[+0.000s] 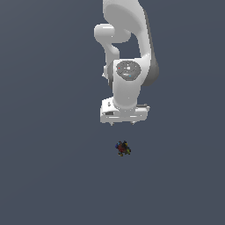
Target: Pick up the object and move it to a goal position.
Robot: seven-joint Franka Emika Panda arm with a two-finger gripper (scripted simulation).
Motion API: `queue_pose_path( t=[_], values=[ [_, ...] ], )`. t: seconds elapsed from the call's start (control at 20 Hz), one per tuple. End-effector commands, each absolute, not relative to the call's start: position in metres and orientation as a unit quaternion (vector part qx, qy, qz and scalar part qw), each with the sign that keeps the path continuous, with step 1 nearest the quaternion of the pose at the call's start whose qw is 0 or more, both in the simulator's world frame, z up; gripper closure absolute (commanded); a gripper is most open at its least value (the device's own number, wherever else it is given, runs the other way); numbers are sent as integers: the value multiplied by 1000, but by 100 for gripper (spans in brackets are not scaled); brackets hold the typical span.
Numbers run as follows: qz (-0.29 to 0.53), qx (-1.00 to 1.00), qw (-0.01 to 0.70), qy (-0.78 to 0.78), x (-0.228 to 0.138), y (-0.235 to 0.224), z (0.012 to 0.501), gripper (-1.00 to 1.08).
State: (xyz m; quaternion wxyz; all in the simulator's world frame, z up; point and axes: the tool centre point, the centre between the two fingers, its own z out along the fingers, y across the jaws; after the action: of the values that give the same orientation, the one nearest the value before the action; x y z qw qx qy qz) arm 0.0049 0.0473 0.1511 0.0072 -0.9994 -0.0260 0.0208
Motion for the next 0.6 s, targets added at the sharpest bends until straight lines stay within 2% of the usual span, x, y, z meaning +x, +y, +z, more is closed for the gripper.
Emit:
queue_pose_path(
  t=[0.0, 0.55],
  values=[
    [19, -999, 6, -40, 13, 48, 145, -92],
    [6, -991, 1, -133, 62, 54, 100, -92]
  ],
)
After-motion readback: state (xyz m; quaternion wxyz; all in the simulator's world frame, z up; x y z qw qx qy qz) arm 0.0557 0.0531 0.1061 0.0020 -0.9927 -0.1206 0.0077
